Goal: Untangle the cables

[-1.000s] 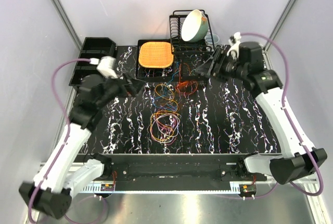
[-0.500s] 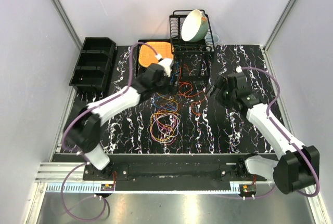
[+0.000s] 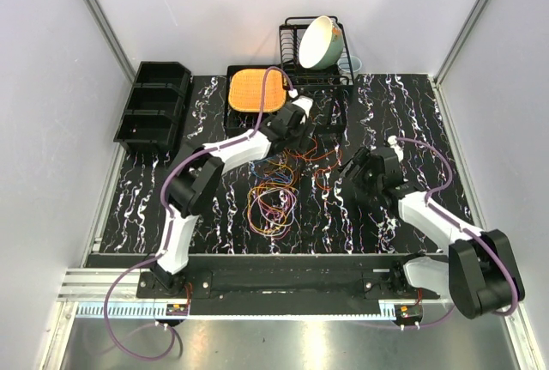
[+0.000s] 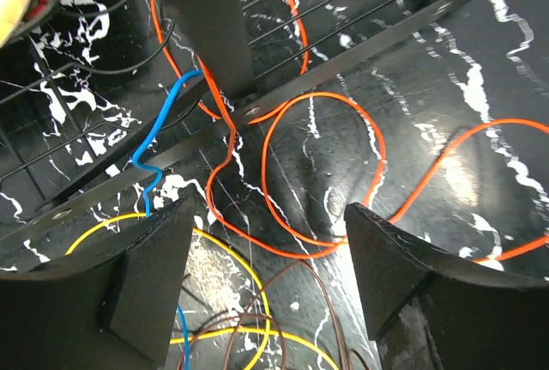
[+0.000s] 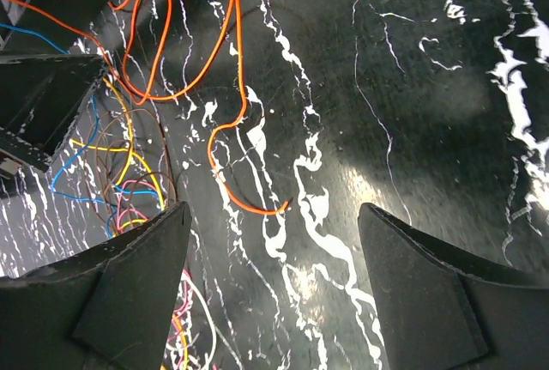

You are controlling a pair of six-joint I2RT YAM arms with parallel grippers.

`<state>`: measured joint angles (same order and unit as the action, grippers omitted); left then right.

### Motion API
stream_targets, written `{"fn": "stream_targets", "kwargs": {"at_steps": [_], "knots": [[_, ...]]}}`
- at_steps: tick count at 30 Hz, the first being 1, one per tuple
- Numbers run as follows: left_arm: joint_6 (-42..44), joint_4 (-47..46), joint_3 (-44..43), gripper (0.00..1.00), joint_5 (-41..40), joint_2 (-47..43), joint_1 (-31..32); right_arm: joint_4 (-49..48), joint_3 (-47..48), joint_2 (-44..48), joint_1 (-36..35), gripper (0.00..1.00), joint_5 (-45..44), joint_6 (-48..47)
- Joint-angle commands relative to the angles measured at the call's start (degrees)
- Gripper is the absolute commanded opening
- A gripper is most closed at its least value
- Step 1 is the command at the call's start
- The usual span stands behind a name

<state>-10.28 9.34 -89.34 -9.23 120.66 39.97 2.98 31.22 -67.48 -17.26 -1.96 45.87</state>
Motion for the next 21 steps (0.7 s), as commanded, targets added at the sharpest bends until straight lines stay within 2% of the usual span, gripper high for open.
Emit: {"fn": "stream_targets", "kwargs": {"at_steps": [1, 11, 14, 21], "knots": [[1.49, -0.47, -3.47, 0.74, -2.71, 0.89, 1.6, -9.92, -0.9, -1.25, -0.15, 0.84, 1.43, -1.31], [-1.58, 4.8, -8.39, 0.7, -4.65, 7.13, 3.45, -11.33, -0.73, -3.44, 0.12, 0.84, 1.78, -1.48], [-2.28, 6.64, -10.41, 0.67, -5.0, 8.8, 3.45, -11.33, -0.55, -3.97, 0.12, 0.84, 3.45, -1.66], [-3.86, 8.23, -11.2, 0.67, -7.81, 9.77, 3.45, -11.69, -0.29, -4.94, 0.38, 0.84, 4.33, -1.74]]}}
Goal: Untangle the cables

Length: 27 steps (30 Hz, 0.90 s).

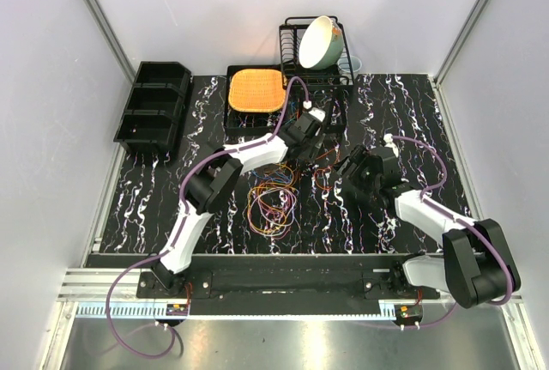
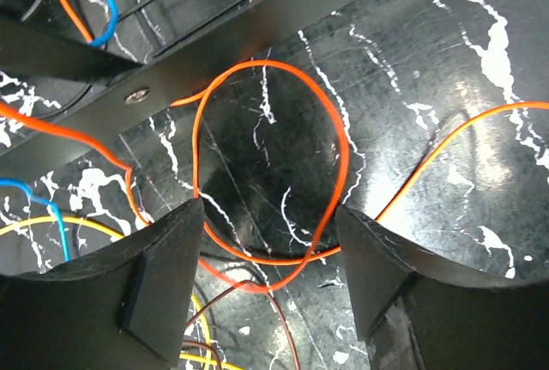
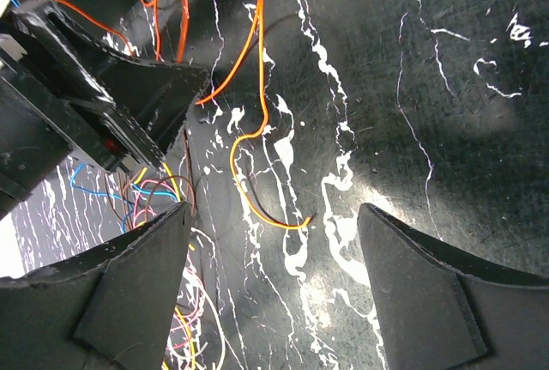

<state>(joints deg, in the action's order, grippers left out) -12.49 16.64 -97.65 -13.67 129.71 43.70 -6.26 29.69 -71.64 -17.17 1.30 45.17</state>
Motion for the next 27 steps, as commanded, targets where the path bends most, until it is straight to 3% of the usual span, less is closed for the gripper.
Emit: {"fn": "stream_targets", "kwargs": {"at_steps": [1, 5, 7, 10, 11, 12, 18, 22, 27], "knots": [[-2.18, 1.54, -3.07, 0.66, -3.81, 0.89, -0.28, -2.44, 1.33, -0.87, 0.38, 0.84, 1.33, -1.22], [-3.77, 2.52, -2.12, 0.62, -4.78, -0.5, -0.28, -2.53, 1.68, -1.66, 0.56, 0.84, 1.86, -1.31], [-4.12, 1.99, -0.97, 0.55, -4.87, -0.77, -0.2, -2.44, 1.95, -1.93, 0.56, 0.84, 2.21, -1.31], [-3.77, 2.51, -1.23, 0.3, -4.61, 0.19, -0.2, -2.61, 2.12, -2.28, 0.64, 0.83, 2.48, -1.49], [-3.77, 2.86, -1.75, 0.09, -4.61, 0.45, -0.28, -2.61, 2.12, -2.37, 0.65, 0.84, 2.57, -1.49], [-3.94, 3.22, -1.93, 0.0, -4.61, 0.8, -0.28, -2.53, 2.04, -2.45, 0.73, 0.83, 2.74, -1.57], [-3.86, 5.49, -1.67, 0.0, -3.03, -3.05, 0.59, -2.79, 1.95, -2.54, 0.82, 0.82, 3.09, -1.57], [-3.5, 10.33, -4.3, 0.0, -1.1, -12.69, 2.52, -3.67, 0.9, -1.32, 1.08, 0.82, 3.09, -1.49], [-2.81, 18.23, -14.66, 0.0, 2.59, -23.43, 3.32, -5.25, -1.47, 1.75, 1.26, 0.82, 2.48, -1.05]]}}
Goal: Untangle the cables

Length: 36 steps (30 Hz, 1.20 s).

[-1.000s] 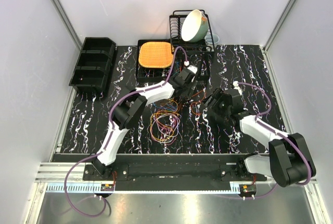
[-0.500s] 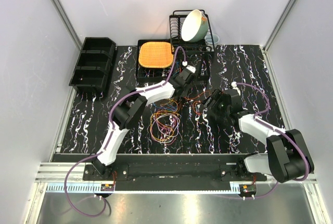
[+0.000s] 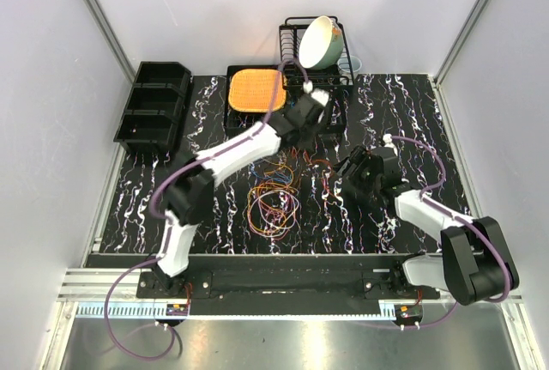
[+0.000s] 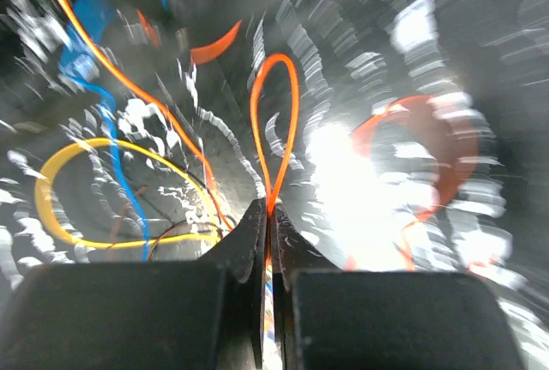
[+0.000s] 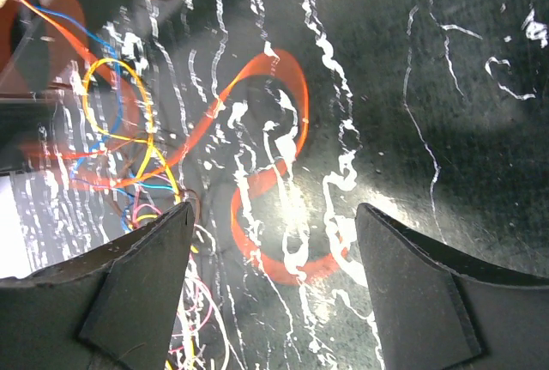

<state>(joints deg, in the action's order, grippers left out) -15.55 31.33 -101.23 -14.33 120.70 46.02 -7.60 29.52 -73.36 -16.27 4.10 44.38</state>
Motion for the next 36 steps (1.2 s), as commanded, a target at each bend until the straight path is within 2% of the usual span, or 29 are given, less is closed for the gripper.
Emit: {"fn": "stream_targets", "kwargs": {"at_steps": [1, 4, 7, 9, 11, 12, 13, 15, 17, 20, 22, 24, 26, 29, 31, 36], "knots": [[0.69, 4.69, -16.49, 0.0, 3.17, -15.75, 1.18, -4.18, -1.65, 3.84, 0.36, 0.82, -0.49, -0.17], [3.24, 8.83, -28.96, 0.0, 3.87, -19.53, 1.27, -4.97, -2.88, 5.33, 0.54, 0.82, -0.85, 0.27], [5.18, 7.09, -32.01, 0.0, 3.43, -24.36, 1.35, -5.58, -3.85, 6.56, 0.54, 0.82, -0.85, 0.35], [6.14, 1.4, -27.91, 0.0, 2.56, -29.54, 1.18, -5.94, -4.38, 7.53, 0.63, 0.82, -0.93, 0.53], [5.71, -3.36, -16.76, 0.0, 4.47, -33.58, 0.48, -6.29, -4.82, 7.97, 0.63, 0.82, -1.02, 0.71], [3.27, -8.86, -12.19, 0.0, 11.36, -37.61, -1.7, -6.38, -5.17, 8.41, 0.54, 0.82, -1.02, 0.79], [1.33, -11.88, -3.27, 0.0, 15.86, -39.82, -3.29, -6.47, -5.26, 8.76, 0.63, 0.82, -1.02, 0.71], [-5.0, -17.94, 3.82, 0.0, 24.3, -44.13, -8.02, -6.64, -5.7, 9.37, 0.8, 0.82, -0.93, 0.71], [-6.24, -14.58, 5.87, 0.0, 26.19, -44.85, -10.85, -6.82, -5.87, 9.73, 0.72, 0.82, -0.93, 0.62], [-3.45, -8.94, 2.71, 0.0, 24.0, -45.21, -14.11, -7.08, -5.79, 9.47, 0.63, 0.82, -0.5, 0.45], [0.16, -6.2, 0.96, 0.0, 19.88, -46.86, -14.55, -7.08, -5.61, 9.03, 0.72, 0.82, -0.32, 0.36], [2.45, -6.54, 0.95, 0.0, 12.71, -48.71, -14.64, -7.17, -5.44, 8.68, 0.72, 0.82, -0.06, 0.18], [5.33, -6.99, 0.25, 0.0, 9.33, -50.56, -15.08, -7.35, -5.52, 8.85, 0.72, 0.82, 0.03, 0.18], [9.29, -4.19, -5.54, 0.0, 2.05, -50.83, -16.22, -7.52, -5.79, 8.94, 0.72, 0.82, 0.03, 0.18], [10.8, -2.95, -11.23, 0.0, 1.76, -51.44, -16.49, -7.61, -5.79, 8.94, 0.89, 0.82, 0.21, 0.09], [11.24, -3.74, -18.02, 0.0, 2.37, -56.27, -16.49, -7.79, -5.52, 8.41, 0.8, 0.82, 0.38, 0.09]]}}
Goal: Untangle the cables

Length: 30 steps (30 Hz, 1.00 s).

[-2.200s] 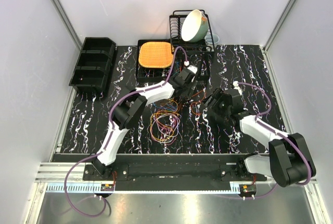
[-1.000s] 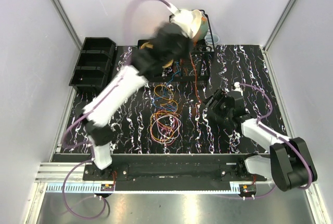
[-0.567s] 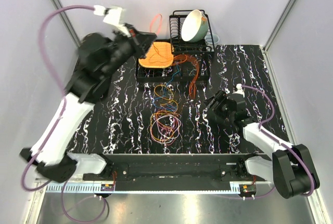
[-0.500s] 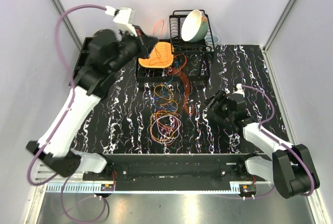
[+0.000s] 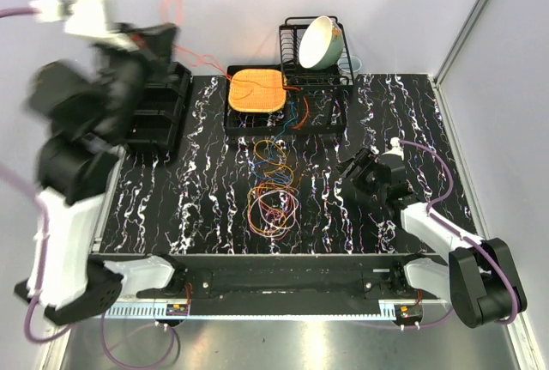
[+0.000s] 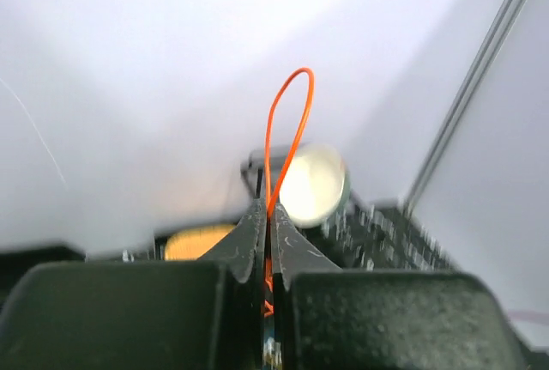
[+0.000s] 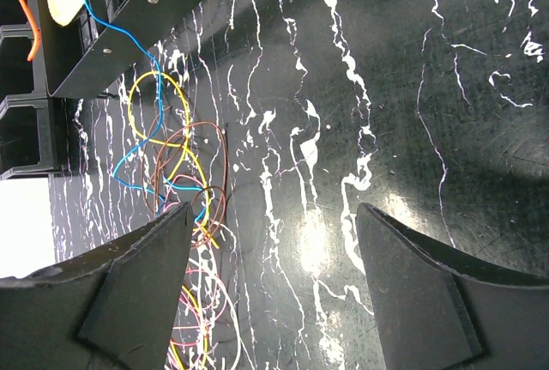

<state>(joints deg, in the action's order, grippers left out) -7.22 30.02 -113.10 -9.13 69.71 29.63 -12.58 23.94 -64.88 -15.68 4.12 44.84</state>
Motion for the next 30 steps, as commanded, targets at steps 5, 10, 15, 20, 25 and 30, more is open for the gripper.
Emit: {"fn": "stream_targets", "kwargs": {"at_steps": [5, 10, 15, 20, 25, 30], "knots": [[1.16, -0.67, -5.64, 0.0, 4.19, -7.13, -0.01, -2.89, 0.22, -0.33, 0.21, 0.82, 0.54, -0.28], [-1.73, 1.01, -4.15, 0.0, 5.61, -11.94, -0.01, -2.8, 0.23, -0.24, 0.3, 0.82, 0.63, -0.37], [-0.6, 0.74, 0.68, 0.0, 1.57, -15.92, -0.01, -2.63, 0.66, -0.86, 0.21, 0.82, 0.8, -0.19], [-1.39, 1.27, 11.29, 0.0, 0.86, -17.76, -0.01, -2.45, 0.67, -0.95, 0.21, 0.82, 0.8, -0.19], [-2.8, -0.84, 14.4, 0.0, 4.64, -17.6, -0.01, -2.45, 0.49, -0.6, 0.3, 0.82, 0.71, -0.37], [-2.79, -1.01, 16.85, 0.0, 2.1, -16.8, -0.09, -2.45, 0.58, -0.77, 0.3, 0.82, 0.89, -0.28]]}}
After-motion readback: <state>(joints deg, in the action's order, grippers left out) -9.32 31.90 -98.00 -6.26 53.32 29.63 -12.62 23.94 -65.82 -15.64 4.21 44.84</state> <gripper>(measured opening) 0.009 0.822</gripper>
